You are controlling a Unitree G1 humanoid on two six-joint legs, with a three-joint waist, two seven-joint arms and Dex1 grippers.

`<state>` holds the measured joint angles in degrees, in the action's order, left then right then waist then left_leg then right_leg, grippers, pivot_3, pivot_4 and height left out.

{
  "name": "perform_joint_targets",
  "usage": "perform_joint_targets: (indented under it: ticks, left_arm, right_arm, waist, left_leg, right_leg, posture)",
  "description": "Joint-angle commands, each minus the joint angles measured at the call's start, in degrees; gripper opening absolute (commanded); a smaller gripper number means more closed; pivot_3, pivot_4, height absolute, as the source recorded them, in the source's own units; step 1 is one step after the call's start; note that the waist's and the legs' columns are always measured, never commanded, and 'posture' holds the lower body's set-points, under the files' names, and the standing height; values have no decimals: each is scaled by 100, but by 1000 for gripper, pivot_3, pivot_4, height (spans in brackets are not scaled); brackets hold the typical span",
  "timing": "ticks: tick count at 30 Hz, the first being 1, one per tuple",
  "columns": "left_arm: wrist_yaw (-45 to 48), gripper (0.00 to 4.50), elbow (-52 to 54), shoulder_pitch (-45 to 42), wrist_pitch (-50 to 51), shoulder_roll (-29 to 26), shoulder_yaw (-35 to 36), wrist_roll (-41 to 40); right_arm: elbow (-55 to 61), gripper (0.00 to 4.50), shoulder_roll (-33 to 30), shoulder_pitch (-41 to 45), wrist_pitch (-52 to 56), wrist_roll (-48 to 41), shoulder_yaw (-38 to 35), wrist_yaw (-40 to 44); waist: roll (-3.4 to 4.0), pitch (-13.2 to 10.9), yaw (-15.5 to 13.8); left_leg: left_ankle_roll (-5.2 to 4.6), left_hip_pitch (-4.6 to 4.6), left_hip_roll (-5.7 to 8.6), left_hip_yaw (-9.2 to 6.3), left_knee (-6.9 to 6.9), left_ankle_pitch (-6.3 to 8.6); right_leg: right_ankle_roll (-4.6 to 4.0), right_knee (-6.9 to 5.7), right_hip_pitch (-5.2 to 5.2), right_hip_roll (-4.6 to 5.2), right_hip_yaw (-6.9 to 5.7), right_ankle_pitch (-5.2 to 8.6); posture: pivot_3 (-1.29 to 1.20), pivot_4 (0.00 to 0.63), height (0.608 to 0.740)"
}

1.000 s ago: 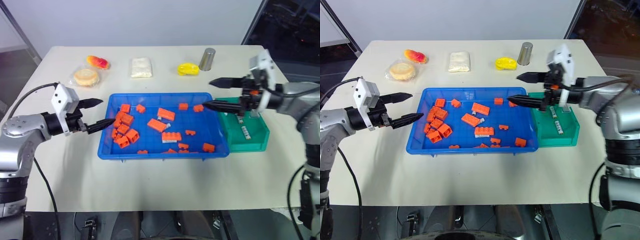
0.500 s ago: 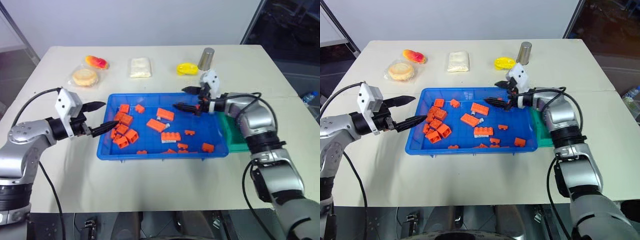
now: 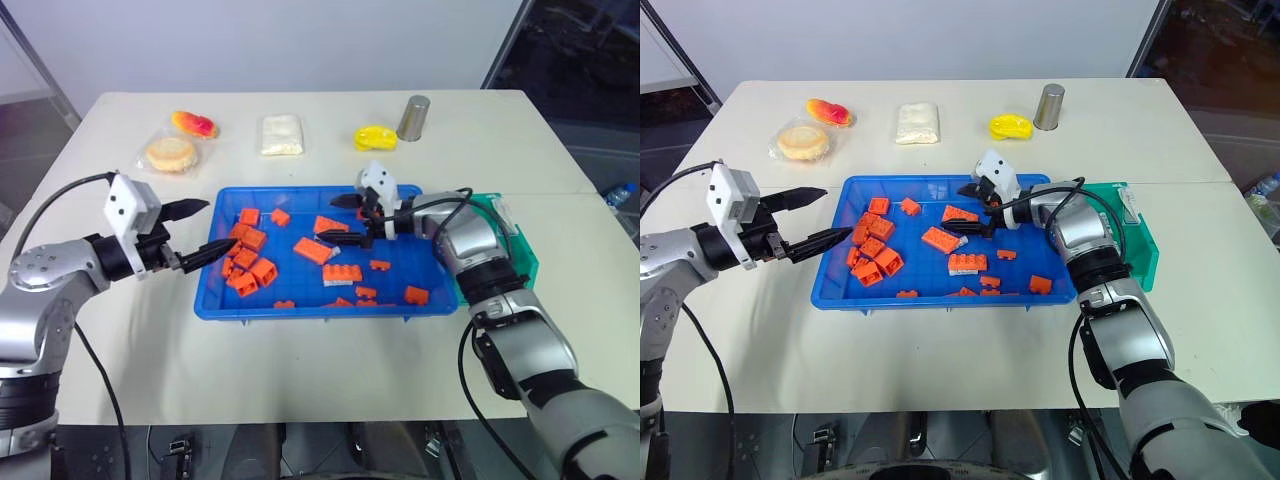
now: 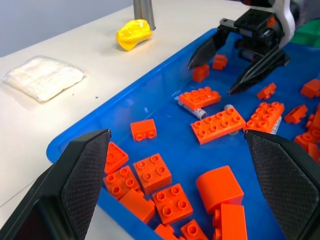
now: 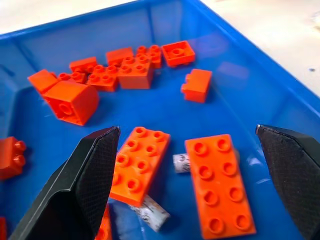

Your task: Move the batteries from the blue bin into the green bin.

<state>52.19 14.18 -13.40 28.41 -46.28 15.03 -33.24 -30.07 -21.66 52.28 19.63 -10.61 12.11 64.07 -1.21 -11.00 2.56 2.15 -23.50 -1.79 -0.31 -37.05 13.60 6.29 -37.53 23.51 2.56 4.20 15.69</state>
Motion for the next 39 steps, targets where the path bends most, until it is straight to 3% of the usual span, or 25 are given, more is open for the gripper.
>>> perform_joint_targets:
  ticks: [1, 14, 29, 32, 37, 38, 39]
  left_arm:
    - [-63, 4500, 158, 40, -22, -34, 235, -73]
    - [-125, 4500, 72, -67, -104, 0, 160, -33]
    - [-189, 4500, -3, -55, -248, 53, 130, 56]
    - [-197, 4500, -7, -43, -268, 52, 138, 56]
    - [-195, 4500, -32, -42, -290, 38, 161, 52]
    - [-197, 4500, -34, -43, -292, 37, 163, 51]
    - [-198, 4500, -36, -44, -295, 36, 164, 51]
  right_arm:
    - [737, 4464, -3, -75, 253, -179, -47, 127]
    - [1397, 4464, 187, -634, 951, 283, 547, -348]
    - [1120, 4464, 275, -422, 930, 444, 603, -520]
    - [1129, 3578, 301, -468, 930, 484, 650, -490]
    - [1096, 1024, 319, -488, 890, 534, 689, -530]
    - [1102, 690, 317, -488, 888, 540, 688, -529]
    - [1108, 710, 318, -484, 886, 545, 685, -533]
  waist:
    - [0, 0, 0]
    - [0, 0, -1]
    - [0, 0, 0]
    - [0, 0, 0]
    - [0, 0, 0]
    - [0, 0, 0]
    - [0, 0, 0]
  left_leg:
    - [0, 0, 0, -1, 0, 0]
    - [0, 0, 1, -3, 0, 0]
    - [0, 0, 0, -3, 0, 0]
    - [0, 0, 1, -3, 0, 0]
    - [0, 0, 0, -3, 0, 0]
    - [0, 0, 0, -3, 0, 0]
    - [0, 0, 1, -3, 0, 0]
  right_leg:
    - [0, 0, 0, 0, 0, 0]
    - [0, 0, -1, 0, -3, 0]
    - [0, 0, 0, -1, -3, 0]
    - [0, 0, 0, -1, -3, 0]
    - [0, 0, 0, -1, -3, 0]
    - [0, 0, -1, -1, -3, 0]
    - [0, 1, 0, -1, -3, 0]
  posture:
    - [0, 150, 740]
    - [0, 150, 740]
    - [0, 150, 740]
    - [0, 150, 740]
    - [0, 150, 740]
    - [0, 150, 740]
    - [0, 150, 740]
